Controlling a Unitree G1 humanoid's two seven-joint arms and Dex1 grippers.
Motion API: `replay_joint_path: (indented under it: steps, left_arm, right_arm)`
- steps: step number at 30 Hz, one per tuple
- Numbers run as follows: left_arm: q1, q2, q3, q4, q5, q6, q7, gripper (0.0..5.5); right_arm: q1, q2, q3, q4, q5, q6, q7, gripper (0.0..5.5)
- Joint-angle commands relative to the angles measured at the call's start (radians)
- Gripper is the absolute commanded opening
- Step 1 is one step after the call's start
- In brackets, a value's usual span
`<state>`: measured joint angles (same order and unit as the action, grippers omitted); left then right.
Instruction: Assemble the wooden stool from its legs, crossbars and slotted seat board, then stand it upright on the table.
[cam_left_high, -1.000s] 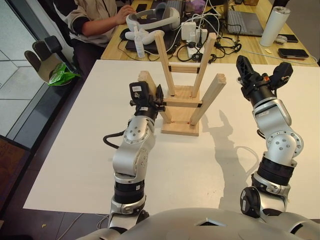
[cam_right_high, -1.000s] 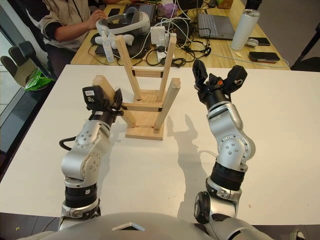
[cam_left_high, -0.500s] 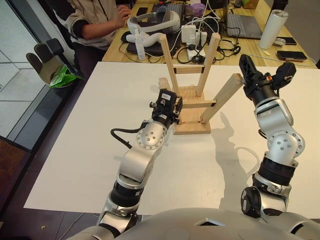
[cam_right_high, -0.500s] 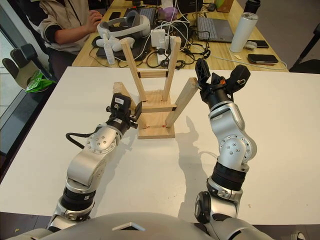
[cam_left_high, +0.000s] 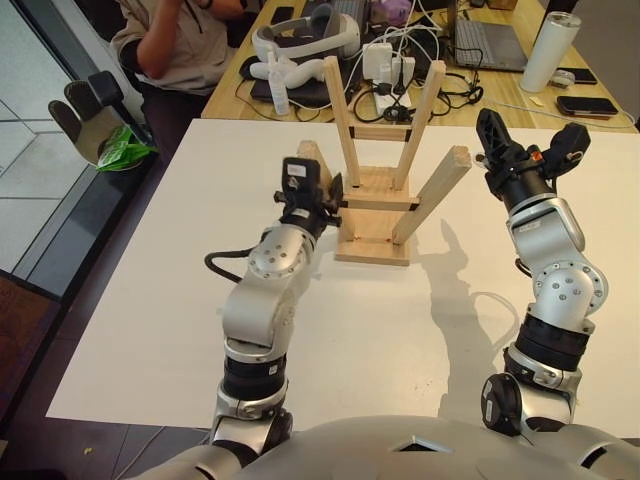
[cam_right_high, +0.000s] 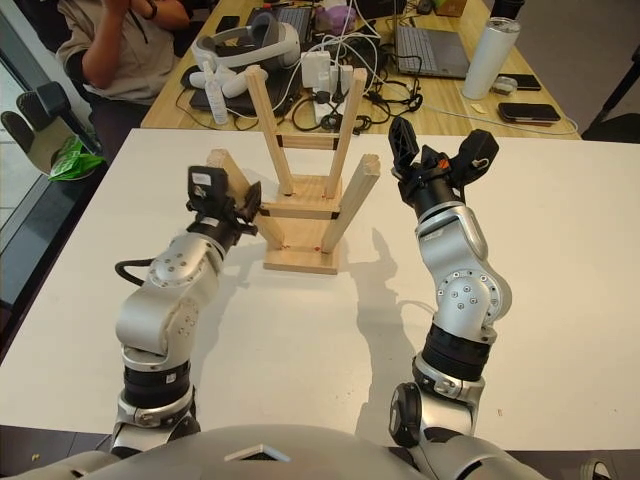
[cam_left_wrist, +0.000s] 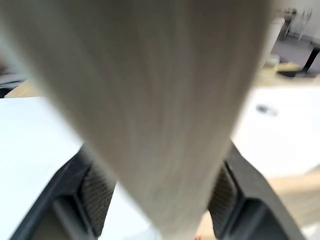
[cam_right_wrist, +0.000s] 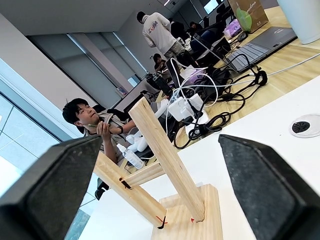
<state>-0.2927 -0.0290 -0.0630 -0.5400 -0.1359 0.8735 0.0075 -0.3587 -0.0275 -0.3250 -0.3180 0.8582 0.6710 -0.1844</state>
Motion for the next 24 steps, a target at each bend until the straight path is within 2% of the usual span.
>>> replay_joint_path:
  steps: [1, 6, 7, 9, 14, 18, 20, 22, 24]
  left_arm:
    - [-0.055, 0.008, 0.028, -0.031, -0.055, 0.014, -0.046, 2.43]
    - [-0.035, 0.06, 0.02, -0.05, -0.054, 0.004, -0.075, 2.85]
    - [-0.038, 0.068, 0.025, -0.053, -0.058, 0.008, -0.079, 3.08]
    - [-0.062, 0.103, 0.056, -0.05, -0.062, 0.002, -0.097, 3.11]
    - [-0.342, 0.208, 0.26, 0.053, -0.149, -0.045, -0.148, 3.11]
    - [-0.564, 0.261, 0.331, 0.174, -0.249, -0.055, -0.204, 3.11]
    - [-0.598, 0.261, 0.347, 0.188, -0.293, -0.05, -0.211, 3.11]
    - [-0.534, 0.257, 0.318, 0.188, -0.331, -0.006, -0.242, 3.11]
    - [-0.325, 0.362, 0.07, 0.197, -0.226, 0.033, -0.289, 3.11]
  right_arm:
    - [0.001, -0.002, 0.006, 0.003, 0.0, 0.001, -0.003, 4.34]
    - [-0.002, -0.002, 0.006, 0.004, -0.001, 0.0, -0.002, 4.34]
    - [-0.002, -0.003, 0.006, 0.004, -0.001, 0.001, -0.002, 4.34]
    - [-0.004, -0.003, 0.005, 0.005, -0.001, 0.0, -0.002, 4.34]
    - [-0.004, -0.002, 0.005, 0.005, -0.001, -0.001, -0.003, 4.34]
    - [-0.012, -0.002, 0.008, 0.013, -0.003, -0.001, -0.001, 4.34]
    - [-0.015, -0.004, 0.009, 0.014, -0.001, 0.003, 0.0, 4.34]
    - [-0.01, -0.008, 0.007, 0.01, 0.001, 0.005, -0.001, 4.34]
    - [-0.009, -0.008, 0.011, 0.01, 0.002, 0.008, -0.002, 4.34]
